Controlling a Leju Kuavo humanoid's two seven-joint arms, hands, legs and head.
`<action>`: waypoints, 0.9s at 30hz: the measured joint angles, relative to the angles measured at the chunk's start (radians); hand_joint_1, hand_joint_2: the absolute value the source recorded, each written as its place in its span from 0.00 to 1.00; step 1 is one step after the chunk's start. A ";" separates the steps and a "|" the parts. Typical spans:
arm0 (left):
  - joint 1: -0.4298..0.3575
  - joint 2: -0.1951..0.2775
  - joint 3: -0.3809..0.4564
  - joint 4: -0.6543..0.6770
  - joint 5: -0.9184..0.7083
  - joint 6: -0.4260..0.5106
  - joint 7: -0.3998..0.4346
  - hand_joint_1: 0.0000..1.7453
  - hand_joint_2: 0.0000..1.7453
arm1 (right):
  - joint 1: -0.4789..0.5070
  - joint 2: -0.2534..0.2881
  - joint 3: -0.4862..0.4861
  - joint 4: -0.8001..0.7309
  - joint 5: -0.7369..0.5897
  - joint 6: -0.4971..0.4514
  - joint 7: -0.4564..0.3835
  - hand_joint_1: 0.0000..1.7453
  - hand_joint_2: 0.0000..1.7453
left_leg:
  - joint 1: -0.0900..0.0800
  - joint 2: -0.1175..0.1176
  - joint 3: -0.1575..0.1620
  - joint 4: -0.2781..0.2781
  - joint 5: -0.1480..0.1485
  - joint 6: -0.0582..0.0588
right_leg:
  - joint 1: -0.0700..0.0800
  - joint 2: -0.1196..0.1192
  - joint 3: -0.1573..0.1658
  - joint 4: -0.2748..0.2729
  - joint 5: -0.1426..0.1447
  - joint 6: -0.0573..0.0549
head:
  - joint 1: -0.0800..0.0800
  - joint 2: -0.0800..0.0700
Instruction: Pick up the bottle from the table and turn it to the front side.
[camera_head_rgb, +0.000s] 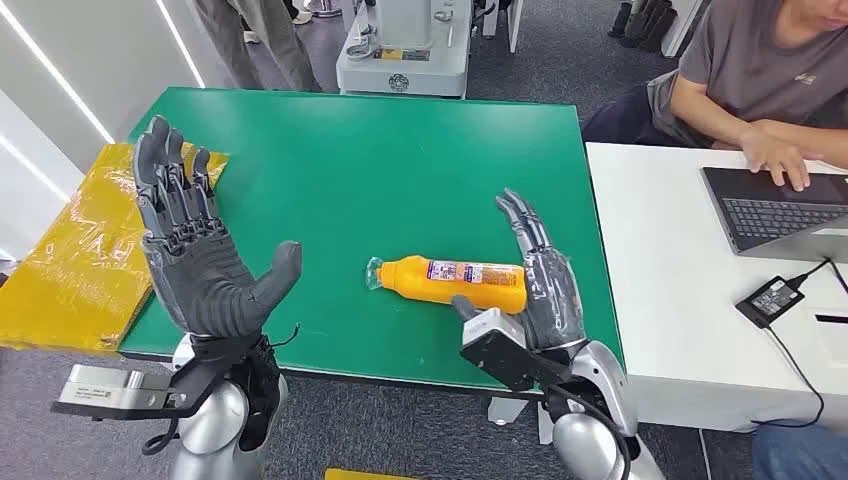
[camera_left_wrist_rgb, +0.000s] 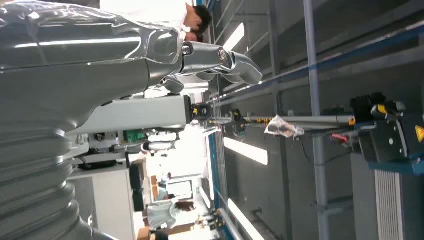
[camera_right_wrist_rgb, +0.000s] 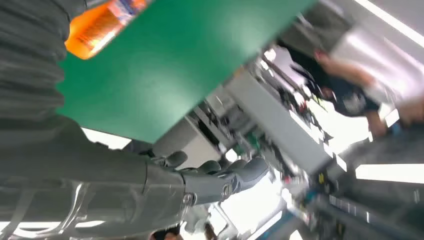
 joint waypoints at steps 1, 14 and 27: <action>0.000 0.000 0.000 0.000 0.000 0.000 0.000 0.00 1.00 | -0.006 -0.004 -0.001 0.005 0.006 0.009 0.002 0.00 1.00 | 0.000 0.000 0.000 0.000 0.000 0.000 | 0.000 0.000 0.000 0.000 0.000 0.000 | 0.000 0.000; -0.072 0.009 -0.035 0.031 0.052 0.011 0.002 0.00 1.00 | -0.465 -0.069 0.106 0.468 0.020 0.313 -0.033 0.00 1.00 | 0.000 0.000 -0.001 0.001 0.004 0.003 | 0.000 0.000 0.000 0.000 0.004 0.001 | 0.000 0.000; -0.122 0.009 -0.076 0.070 0.093 0.022 0.006 0.00 1.00 | -0.754 -0.025 0.294 0.911 0.023 0.507 -0.110 0.00 1.00 | 0.000 0.000 -0.001 0.001 0.004 0.003 | 0.000 0.000 0.000 0.000 0.005 0.002 | 0.000 0.000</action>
